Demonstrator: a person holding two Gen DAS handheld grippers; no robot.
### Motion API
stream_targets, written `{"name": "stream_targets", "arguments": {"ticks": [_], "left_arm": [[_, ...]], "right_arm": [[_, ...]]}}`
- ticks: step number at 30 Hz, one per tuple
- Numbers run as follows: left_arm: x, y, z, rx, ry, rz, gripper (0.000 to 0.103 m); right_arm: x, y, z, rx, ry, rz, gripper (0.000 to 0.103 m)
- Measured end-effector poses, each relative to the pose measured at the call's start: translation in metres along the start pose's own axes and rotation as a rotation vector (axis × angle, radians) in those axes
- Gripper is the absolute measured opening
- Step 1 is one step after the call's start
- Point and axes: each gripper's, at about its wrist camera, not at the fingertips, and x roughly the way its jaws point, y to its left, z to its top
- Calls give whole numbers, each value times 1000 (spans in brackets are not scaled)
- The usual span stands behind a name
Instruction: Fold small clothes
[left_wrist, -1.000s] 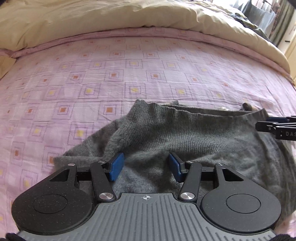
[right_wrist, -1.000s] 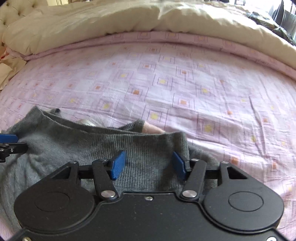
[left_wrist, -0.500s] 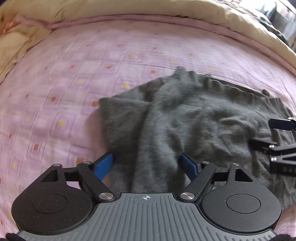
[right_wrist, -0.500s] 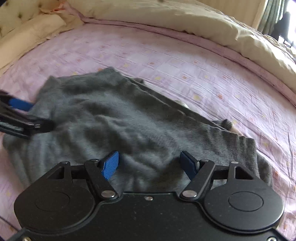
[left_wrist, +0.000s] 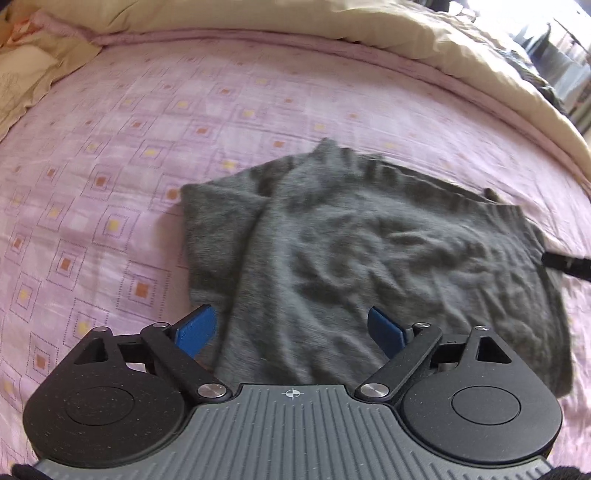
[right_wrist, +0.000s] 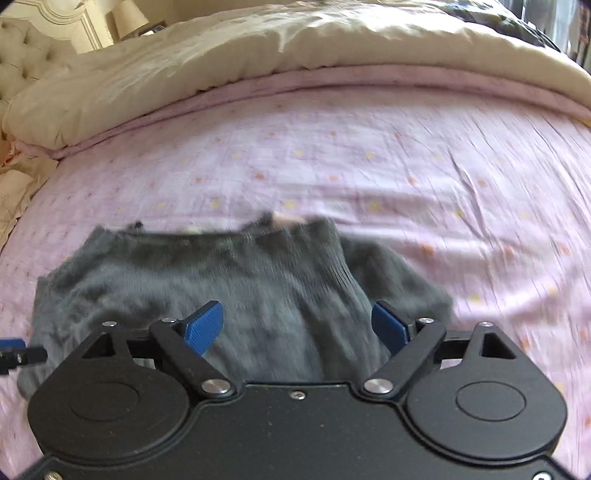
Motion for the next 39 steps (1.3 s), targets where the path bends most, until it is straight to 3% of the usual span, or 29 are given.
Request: {"name": "stream_targets", "arguments": {"ticks": [5,10,22,27,33,39], "left_arm": [[-6,-25,-10,30,37,-28,89],[-14,-45,-19,78,52,-25,90],[-29,-80,-36,147,121,58,89],[-38,-89,-48,156,119,80,89],[-48,-101,-62,162,115,94,89],[-55,-97,-68,122,87,125,89]], "right_arm": [[-9,-23,-54,3,106,-85,88],[-21,-65,-89,181,123,-143,90],[-49,-64,-109,217,142,-59,91],[-57,-57,-124,166,171,-57,91],[-83,-57,-132,191,154,-12,92],[-98,-50,-124,212,141,96,93]]}}
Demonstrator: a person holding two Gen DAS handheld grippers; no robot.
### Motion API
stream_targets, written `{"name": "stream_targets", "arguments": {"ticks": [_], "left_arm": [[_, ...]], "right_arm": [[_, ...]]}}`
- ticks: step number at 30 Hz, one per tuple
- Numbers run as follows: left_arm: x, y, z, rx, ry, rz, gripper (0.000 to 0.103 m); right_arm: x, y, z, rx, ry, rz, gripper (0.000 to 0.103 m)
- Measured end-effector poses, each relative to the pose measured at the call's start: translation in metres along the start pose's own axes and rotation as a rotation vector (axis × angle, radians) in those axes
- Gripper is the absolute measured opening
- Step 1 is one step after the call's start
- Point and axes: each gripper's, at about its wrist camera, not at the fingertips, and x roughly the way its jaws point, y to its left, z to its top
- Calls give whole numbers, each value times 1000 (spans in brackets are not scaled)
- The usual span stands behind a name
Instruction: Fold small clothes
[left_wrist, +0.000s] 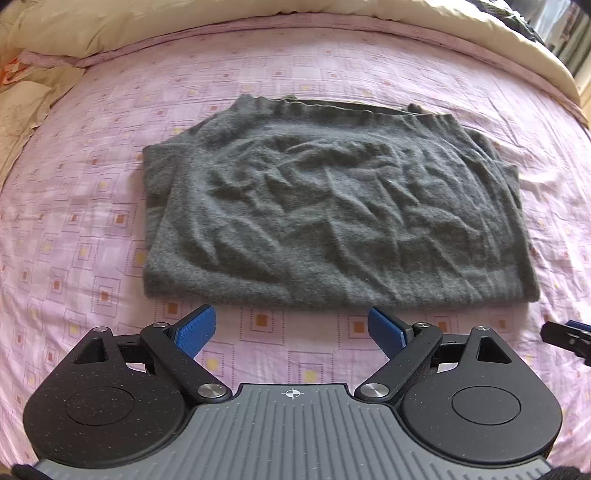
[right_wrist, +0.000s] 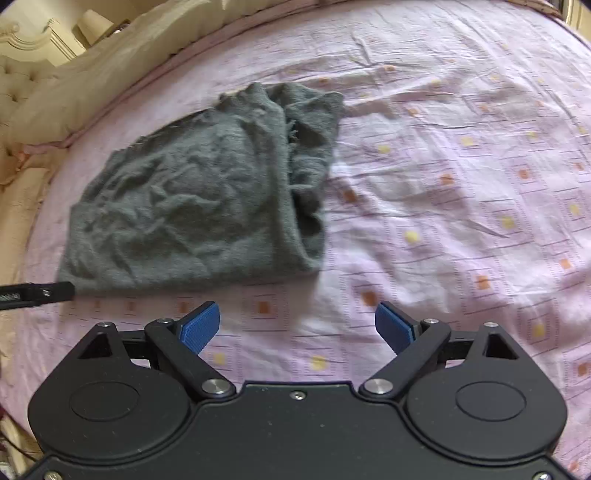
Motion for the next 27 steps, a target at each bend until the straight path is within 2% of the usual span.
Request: {"name": "stream_targets", "arguments": {"ticks": [4,6,8,11,15,17,18,22,27], "left_arm": [[-4,7,3,3,-32,56,89],[-3,10,6,-9,-23,80,89],[-3,12,9,-13,-5,106,89],[-4,8,16,8,-18,155,89],[-10,5,19,-23,-40,154,89],[-7,5,21,-31,-18,136,89],[-5,4,23,-34,-10,137,89],[1,-3,29,-30,-19,87,89],[8,-26,34,68,-52,46,89]], "right_arm": [[-5,10,12,63,-26,101,95],[-6,16,20,93,-42,137,95],[-5,23,27,138,-69,149,96],[-6,36,42,195,-106,125,96],[-20,54,58,171,-175,160,97],[-26,50,58,165,-209,232,102],[-25,47,58,159,-199,260,103],[-20,29,51,134,-202,224,103],[-3,-5,31,238,-182,205,103]]}}
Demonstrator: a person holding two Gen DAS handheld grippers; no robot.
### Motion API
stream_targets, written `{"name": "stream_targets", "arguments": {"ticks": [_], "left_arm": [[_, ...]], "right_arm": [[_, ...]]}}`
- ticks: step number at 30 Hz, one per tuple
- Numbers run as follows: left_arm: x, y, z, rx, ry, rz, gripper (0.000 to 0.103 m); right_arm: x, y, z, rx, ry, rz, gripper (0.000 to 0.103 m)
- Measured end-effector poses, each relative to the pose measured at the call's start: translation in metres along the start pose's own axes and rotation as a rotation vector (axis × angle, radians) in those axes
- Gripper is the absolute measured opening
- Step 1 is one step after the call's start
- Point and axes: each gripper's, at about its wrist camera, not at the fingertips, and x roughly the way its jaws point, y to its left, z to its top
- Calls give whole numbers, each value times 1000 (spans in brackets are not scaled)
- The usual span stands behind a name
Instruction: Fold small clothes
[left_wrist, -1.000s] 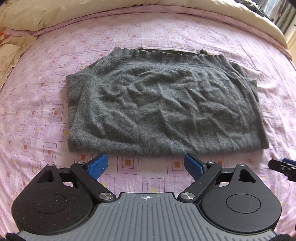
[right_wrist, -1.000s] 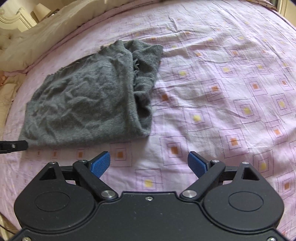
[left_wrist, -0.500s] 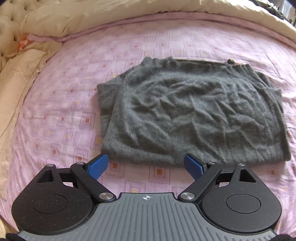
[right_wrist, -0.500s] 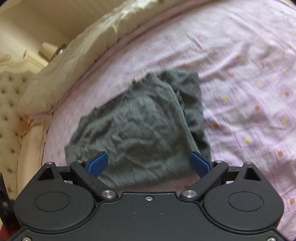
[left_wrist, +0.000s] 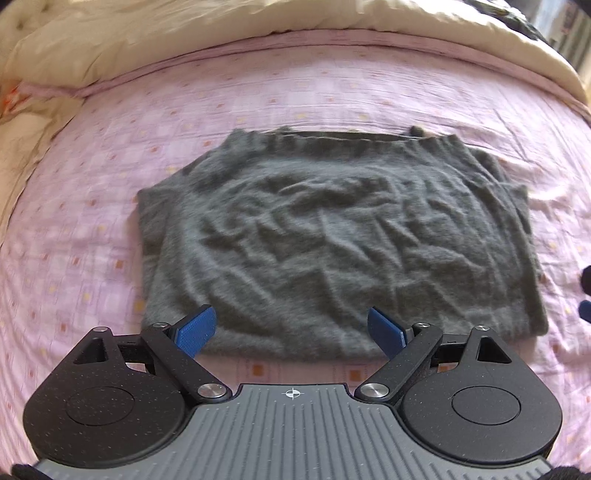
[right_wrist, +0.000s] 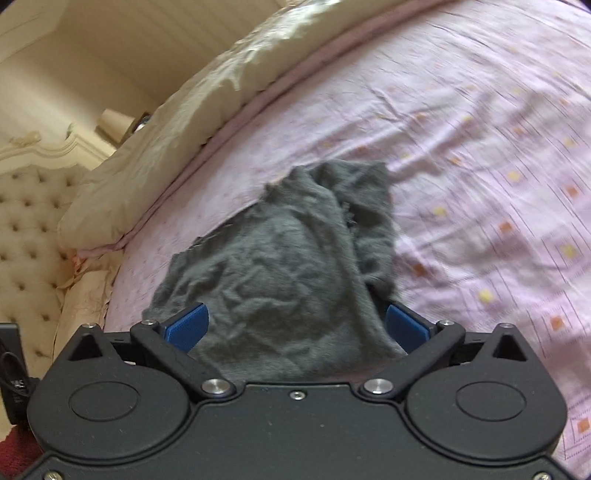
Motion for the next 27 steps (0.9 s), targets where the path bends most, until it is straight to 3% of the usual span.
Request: {"name": "stream_targets", "arguments": {"ticks": [8,19,27], "left_arm": [[20,-6,20,40,-37,-37,89],[63,-1,58,43,-25,-43,89],[103,1,67,32,30,-43,90]], "right_arm": [[24,-26,-1,54,50,7,103],[67,-38,36,30,91,31,103],[95,-36,47,-20,156,126,103]]}}
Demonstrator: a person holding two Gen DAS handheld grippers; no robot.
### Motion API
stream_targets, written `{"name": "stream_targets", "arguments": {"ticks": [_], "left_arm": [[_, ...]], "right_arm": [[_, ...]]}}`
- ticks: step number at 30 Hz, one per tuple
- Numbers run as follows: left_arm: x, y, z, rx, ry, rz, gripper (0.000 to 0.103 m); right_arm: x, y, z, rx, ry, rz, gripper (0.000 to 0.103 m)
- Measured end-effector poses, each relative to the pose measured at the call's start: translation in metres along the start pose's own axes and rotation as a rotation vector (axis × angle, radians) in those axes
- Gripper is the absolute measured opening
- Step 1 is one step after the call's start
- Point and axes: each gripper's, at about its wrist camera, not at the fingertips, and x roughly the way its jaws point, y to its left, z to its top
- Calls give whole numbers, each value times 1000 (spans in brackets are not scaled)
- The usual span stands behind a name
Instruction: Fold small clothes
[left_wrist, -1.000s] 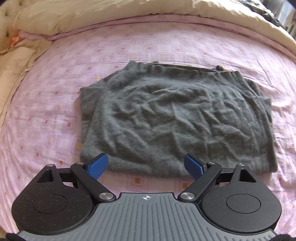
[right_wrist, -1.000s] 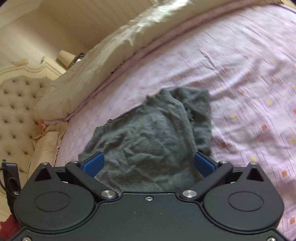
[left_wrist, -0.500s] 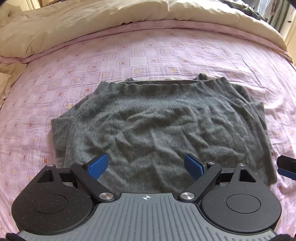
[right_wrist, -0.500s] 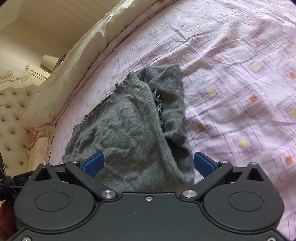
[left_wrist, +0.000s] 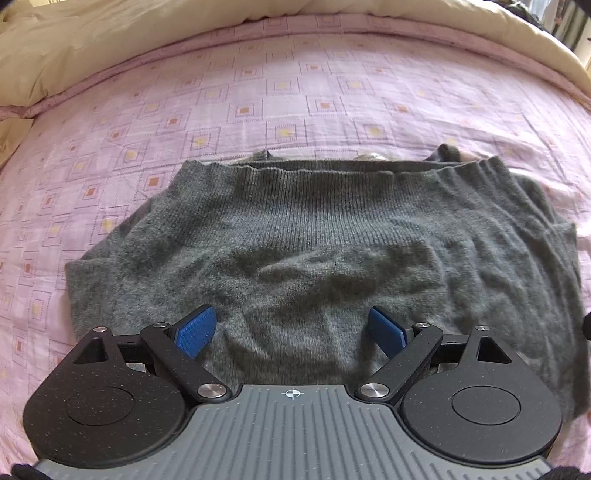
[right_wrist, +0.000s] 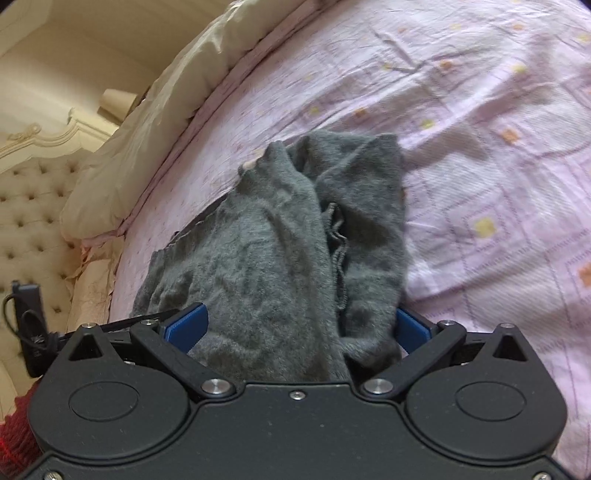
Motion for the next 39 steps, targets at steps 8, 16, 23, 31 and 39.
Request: {"name": "stream_targets", "arguments": {"ticks": [8,16,23,31,39], "left_arm": [[23,3,13,-29,10,-16,103],[33,11,30,-80,19,-46,103],[23,12,32,-73,21,-34,98],[-27,0,-4,-37,-39,-25,88],[-5,-4,-31,-1,47,-17,91]], "right_arm": [[6,-7,10,34,-19,89,103],[16,-1,17,33,-18,108,103],[17,-1,23,54,9,87,99],[21,10,23,-5,57,-43,30],[13,43,27,-60,59,-150,29]]}}
